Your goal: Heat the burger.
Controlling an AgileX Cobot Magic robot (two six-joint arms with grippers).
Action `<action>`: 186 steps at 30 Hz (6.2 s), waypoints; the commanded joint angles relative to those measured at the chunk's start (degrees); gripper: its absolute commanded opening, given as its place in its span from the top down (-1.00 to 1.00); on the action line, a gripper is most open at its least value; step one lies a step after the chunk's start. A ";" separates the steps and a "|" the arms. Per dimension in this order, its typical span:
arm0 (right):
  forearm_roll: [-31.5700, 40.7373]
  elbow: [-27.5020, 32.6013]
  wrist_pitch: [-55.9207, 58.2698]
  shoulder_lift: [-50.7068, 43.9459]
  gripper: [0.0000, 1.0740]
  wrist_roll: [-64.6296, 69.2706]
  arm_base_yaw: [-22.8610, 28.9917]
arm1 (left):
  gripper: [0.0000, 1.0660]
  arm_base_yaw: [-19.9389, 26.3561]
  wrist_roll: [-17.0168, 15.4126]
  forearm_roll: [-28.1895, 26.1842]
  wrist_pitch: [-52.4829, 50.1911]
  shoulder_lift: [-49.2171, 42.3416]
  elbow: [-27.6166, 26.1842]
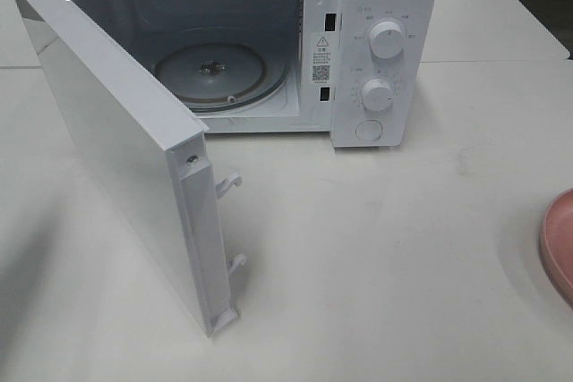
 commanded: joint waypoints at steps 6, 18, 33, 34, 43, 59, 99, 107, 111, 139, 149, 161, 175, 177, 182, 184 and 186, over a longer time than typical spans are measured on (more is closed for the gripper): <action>-0.17 0.17 -0.23 -1.49 -0.40 -0.52 -0.29 | 1.00 -0.23 -14.84 16.67 -16.90 13.01 -0.06; -0.17 0.17 -0.23 -1.49 -0.40 -0.52 -0.29 | 1.00 -9.97 -15.18 14.27 -21.72 25.21 -4.64; -0.17 0.17 -0.23 -1.49 -0.40 -0.52 -0.29 | 1.00 -23.26 -12.20 1.15 -19.82 33.12 -12.61; -0.17 0.17 -0.23 -1.49 -0.40 -0.52 -0.29 | 1.00 -23.26 -12.20 1.15 -19.82 33.12 -12.61; -0.17 0.17 -0.23 -1.49 -0.40 -0.52 -0.17 | 1.00 -28.71 -9.51 -8.54 -15.36 36.15 -18.39; -0.17 0.17 -0.23 -1.49 -0.40 -0.52 -0.17 | 1.00 -32.14 -8.77 -14.73 -4.53 43.72 -33.58; -0.17 0.17 -0.23 -1.49 -0.40 -0.52 -0.17 | 1.00 -32.54 -4.24 -17.25 27.22 51.28 -54.37; -0.17 0.17 -0.23 -1.49 -0.40 -0.52 -0.17 | -0.07 -33.17 -4.24 -13.64 54.60 43.77 -54.37; -0.17 0.17 -0.23 -1.49 -0.40 -0.52 -0.17 | -0.91 -33.17 -4.24 -13.64 64.17 41.08 -54.37; -0.17 0.17 -0.23 -1.49 -0.40 -0.52 -0.17 | -0.88 -10.49 -2.64 -13.12 103.59 22.00 -50.94; -0.17 0.17 -0.23 -1.49 -0.40 -0.52 -0.17 | -0.88 0.52 -1.60 -11.97 102.33 8.31 -38.79; -0.17 0.17 -0.23 -1.49 -0.40 -0.52 -0.17 | -0.88 1.60 0.34 -11.57 92.53 -17.30 -21.66; -0.17 0.17 -0.23 -1.49 -0.40 -0.52 -0.17 | -0.88 1.60 0.23 -10.71 91.56 -41.54 -15.30; -0.17 0.17 -0.23 -1.49 -0.40 -0.52 -0.17 | -0.88 1.60 0.23 -10.71 91.56 -44.98 -15.30; -0.17 0.17 -0.23 -1.49 -0.40 -0.52 -0.17 | -0.88 1.60 0.11 -11.29 91.50 -52.54 -15.30; -0.17 0.17 -0.23 -1.49 -0.40 -0.52 -0.17 | -0.88 1.60 0.11 -11.29 91.50 -53.57 -15.30; -0.17 0.17 -0.23 -1.49 -0.40 -0.52 -0.17 | -0.88 2.06 0.11 -11.29 91.50 -55.86 -15.30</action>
